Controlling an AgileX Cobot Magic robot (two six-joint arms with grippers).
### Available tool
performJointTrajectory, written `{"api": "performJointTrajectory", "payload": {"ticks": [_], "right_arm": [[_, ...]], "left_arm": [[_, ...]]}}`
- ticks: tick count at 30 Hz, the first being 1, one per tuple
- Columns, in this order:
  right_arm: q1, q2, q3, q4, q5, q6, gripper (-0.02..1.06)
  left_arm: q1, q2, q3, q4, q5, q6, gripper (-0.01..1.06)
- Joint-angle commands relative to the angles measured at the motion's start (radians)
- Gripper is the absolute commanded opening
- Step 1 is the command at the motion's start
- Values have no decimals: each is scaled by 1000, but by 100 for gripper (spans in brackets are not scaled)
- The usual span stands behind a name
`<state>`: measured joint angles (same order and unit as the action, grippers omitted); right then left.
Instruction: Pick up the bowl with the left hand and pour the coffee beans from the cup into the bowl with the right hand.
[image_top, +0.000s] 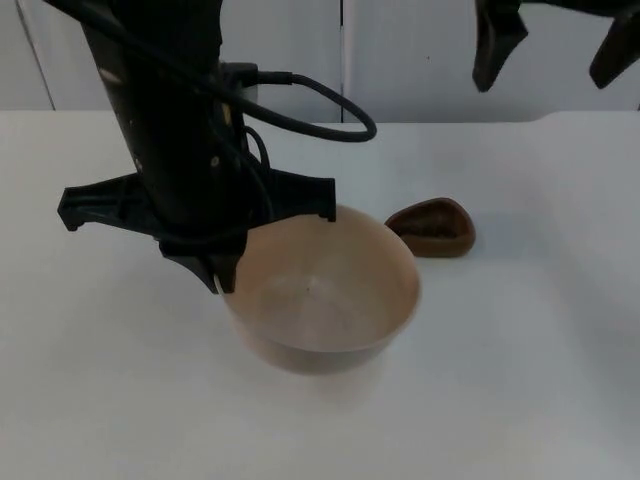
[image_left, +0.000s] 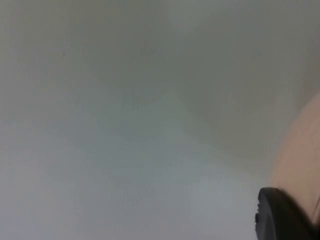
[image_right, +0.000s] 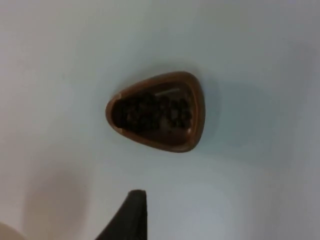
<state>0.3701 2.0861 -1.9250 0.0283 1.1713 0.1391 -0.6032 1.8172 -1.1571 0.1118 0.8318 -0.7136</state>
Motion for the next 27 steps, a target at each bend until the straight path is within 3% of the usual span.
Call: {"api": "performJointTrajectory", "payload": {"ticks": [1, 7, 12, 18, 27], "right_arm": [[13, 37, -31, -7, 14, 11, 100], [63, 147, -91, -51, -4, 45, 99], [63, 210, -126, -28, -20, 54, 96], [63, 264, -158, -95, -34, 98, 95], [57, 324, -166, -112, -69, 107, 95]], "left_arm": [[-3, -3, -4, 5, -7, -9, 0], [-3, -3, -4, 9, -7, -9, 0], [-3, -3, -4, 9, -7, -9, 0], [-3, -3, -4, 5, -9, -9, 0], [-3, -3, -4, 7, -8, -9, 0]]}}
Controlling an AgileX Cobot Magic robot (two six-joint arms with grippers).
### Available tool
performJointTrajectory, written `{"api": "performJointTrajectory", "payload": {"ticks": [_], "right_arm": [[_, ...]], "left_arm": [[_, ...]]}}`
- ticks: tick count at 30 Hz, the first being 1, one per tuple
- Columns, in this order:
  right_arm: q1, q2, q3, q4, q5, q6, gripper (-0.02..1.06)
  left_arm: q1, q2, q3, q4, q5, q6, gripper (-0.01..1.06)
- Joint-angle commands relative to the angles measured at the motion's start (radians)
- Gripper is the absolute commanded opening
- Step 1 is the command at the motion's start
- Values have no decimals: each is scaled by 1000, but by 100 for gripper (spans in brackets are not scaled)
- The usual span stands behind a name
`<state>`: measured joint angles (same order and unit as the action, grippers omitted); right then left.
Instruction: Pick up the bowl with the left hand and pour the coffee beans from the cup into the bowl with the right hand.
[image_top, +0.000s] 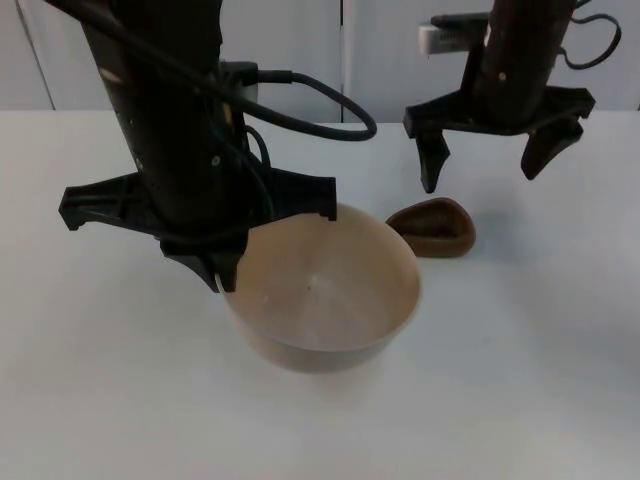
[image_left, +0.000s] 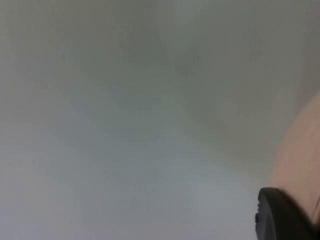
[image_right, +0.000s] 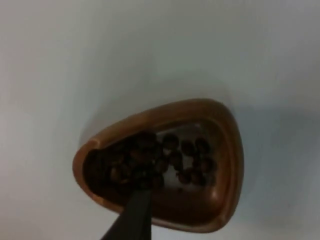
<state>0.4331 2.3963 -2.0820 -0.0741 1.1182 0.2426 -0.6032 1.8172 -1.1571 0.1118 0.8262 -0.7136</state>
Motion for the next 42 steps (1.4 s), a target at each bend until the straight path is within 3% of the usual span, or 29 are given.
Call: {"api": "performJointTrajectory", "payload": {"ticks": [1, 11, 42], "right_arm": [[-6, 14, -9, -10, -16, 3, 95], [-16, 59, -9, -17, -75, 31, 89], [-16, 135, -9, -19, -117, 64, 81]], "left_arm": [[-3, -3, -4, 7, -2, -9, 0], [-3, -3, -4, 9, -4, -9, 0], [-3, -3, -4, 9, -4, -9, 0]]}}
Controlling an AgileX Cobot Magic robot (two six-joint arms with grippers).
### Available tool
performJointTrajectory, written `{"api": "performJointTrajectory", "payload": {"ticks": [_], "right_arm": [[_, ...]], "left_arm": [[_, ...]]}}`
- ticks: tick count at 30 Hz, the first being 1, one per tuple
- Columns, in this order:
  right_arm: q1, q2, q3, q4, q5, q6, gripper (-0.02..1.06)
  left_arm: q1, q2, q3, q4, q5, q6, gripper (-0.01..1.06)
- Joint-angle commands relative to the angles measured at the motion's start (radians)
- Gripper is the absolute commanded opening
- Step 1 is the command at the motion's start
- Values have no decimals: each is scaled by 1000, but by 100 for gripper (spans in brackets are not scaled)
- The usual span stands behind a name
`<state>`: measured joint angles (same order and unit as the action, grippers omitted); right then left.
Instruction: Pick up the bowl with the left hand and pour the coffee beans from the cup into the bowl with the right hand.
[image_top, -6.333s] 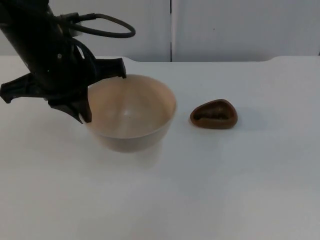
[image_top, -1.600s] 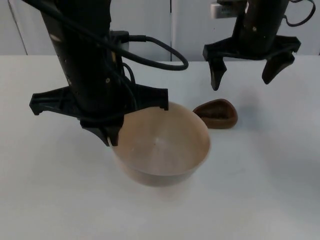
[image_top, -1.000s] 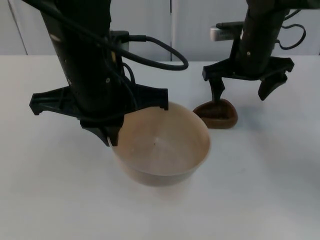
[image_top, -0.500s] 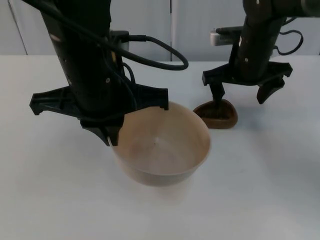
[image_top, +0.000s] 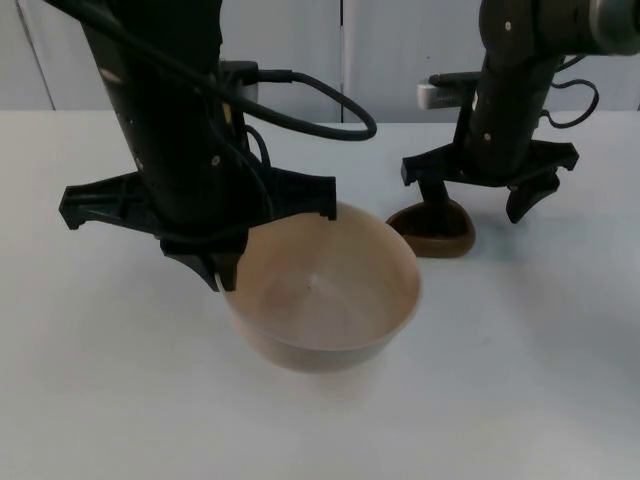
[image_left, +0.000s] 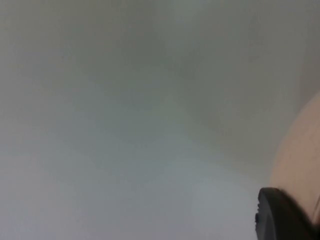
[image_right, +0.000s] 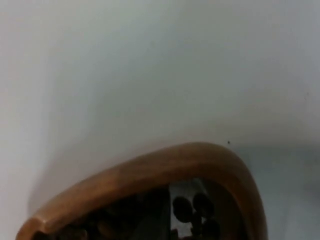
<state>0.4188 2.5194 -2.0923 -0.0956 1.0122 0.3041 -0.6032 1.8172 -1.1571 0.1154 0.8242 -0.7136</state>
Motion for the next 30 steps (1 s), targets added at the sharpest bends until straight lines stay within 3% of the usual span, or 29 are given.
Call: {"api": "performJointTrajectory", "payload": {"ticks": [1, 5, 8, 9, 12, 24, 30], "right_arm": [[-1, 12, 1, 2, -11, 3, 81], [-1, 12, 1, 6, -7, 3, 77], [-1, 12, 1, 22, -7, 3, 62], [-1, 12, 1, 22, -7, 3, 62], [-1, 12, 1, 22, -7, 3, 44], [-1, 12, 1, 30, -17, 3, 2], [-1, 3, 1, 31, -5, 5, 0]], "left_arm": [[-3, -3, -4, 5, -2, -9, 0], [-3, -3, -4, 5, -2, -9, 0], [-3, -3, -4, 5, -2, -9, 0], [-3, -3, -4, 5, -2, -9, 0], [-3, -3, -4, 5, -2, -9, 0], [-3, -3, -4, 5, -2, -9, 0], [-3, -3, -4, 5, -2, -9, 0]]}}
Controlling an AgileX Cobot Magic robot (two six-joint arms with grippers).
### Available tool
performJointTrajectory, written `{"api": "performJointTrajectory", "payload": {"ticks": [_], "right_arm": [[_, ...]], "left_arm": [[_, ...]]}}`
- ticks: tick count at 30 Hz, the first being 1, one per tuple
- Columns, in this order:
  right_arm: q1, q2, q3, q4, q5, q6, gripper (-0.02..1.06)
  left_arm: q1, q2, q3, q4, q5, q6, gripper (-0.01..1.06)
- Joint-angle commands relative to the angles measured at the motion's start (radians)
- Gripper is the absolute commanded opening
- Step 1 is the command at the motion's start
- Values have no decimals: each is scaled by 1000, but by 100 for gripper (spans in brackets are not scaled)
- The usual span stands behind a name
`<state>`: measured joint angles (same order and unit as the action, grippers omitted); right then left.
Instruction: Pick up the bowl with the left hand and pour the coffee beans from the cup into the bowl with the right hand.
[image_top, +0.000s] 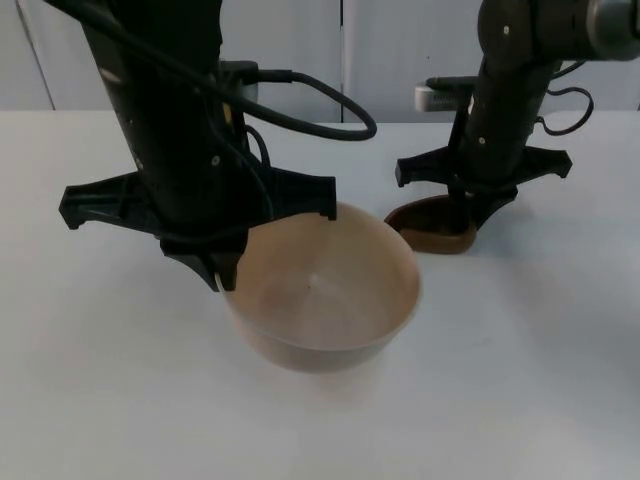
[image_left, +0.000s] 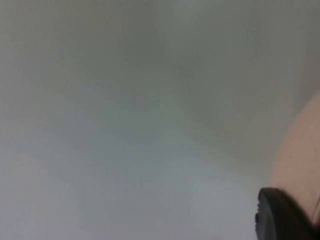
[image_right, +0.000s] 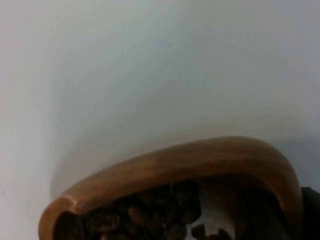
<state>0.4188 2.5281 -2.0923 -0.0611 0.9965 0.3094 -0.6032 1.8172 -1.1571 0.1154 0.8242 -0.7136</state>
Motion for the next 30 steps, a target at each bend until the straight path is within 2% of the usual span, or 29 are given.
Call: {"api": "performJointTrajectory", "payload": {"ticks": [1, 19, 30], "right_arm": [[-1, -5, 1, -3, 10, 0, 0], [-1, -149, -2, -13, 87, -84, 0], [-1, -297, -3, -8, 197, -189, 0]], "left_arm": [[-3, -3, -4, 5, -2, -9, 0], [-3, -3, -4, 3, -6, -9, 0], [-3, -3, -4, 5, -10, -9, 0]]}}
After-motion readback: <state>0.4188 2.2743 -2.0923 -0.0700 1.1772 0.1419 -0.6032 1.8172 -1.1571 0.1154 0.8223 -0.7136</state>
